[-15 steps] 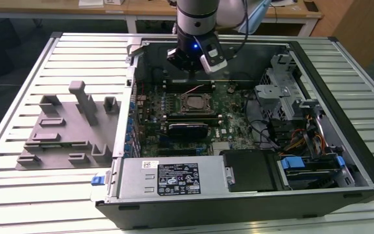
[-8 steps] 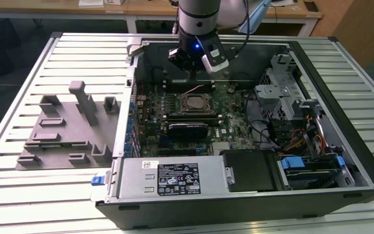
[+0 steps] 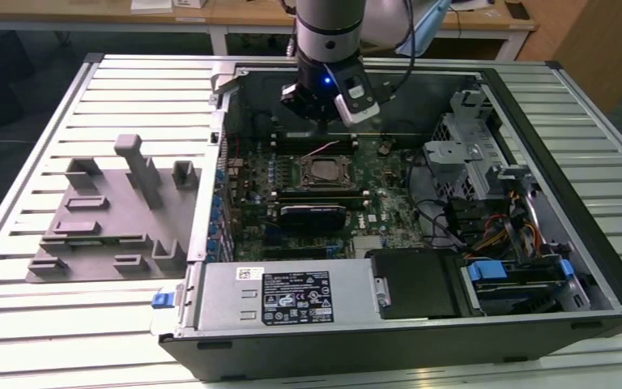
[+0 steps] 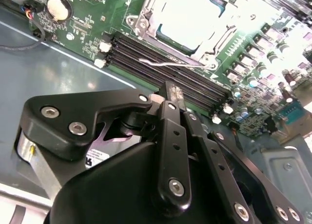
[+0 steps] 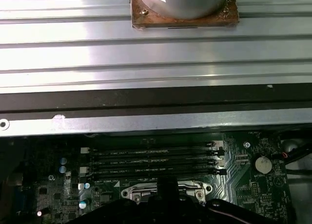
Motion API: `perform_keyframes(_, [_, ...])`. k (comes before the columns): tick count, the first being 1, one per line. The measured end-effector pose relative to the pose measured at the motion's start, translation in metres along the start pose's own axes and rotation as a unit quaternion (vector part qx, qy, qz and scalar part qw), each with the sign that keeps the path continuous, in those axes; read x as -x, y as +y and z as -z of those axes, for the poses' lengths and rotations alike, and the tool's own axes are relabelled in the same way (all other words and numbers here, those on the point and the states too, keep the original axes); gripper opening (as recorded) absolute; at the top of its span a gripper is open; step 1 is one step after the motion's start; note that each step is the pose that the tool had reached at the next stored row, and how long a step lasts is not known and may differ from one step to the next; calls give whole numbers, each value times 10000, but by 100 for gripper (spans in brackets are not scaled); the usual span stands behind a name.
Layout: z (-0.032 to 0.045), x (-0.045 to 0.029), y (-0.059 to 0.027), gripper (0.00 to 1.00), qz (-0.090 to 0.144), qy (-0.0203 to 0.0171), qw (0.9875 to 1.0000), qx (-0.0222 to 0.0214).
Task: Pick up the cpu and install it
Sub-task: 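Install the first cpu locking lever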
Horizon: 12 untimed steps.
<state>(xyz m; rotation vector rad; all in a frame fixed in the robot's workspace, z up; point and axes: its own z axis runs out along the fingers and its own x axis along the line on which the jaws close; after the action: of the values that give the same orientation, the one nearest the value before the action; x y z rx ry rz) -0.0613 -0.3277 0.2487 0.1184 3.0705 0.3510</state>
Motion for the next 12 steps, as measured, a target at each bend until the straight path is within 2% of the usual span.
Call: perform_keyframes(12, [-103,-4,-26,11,-61,-267,9996,16])
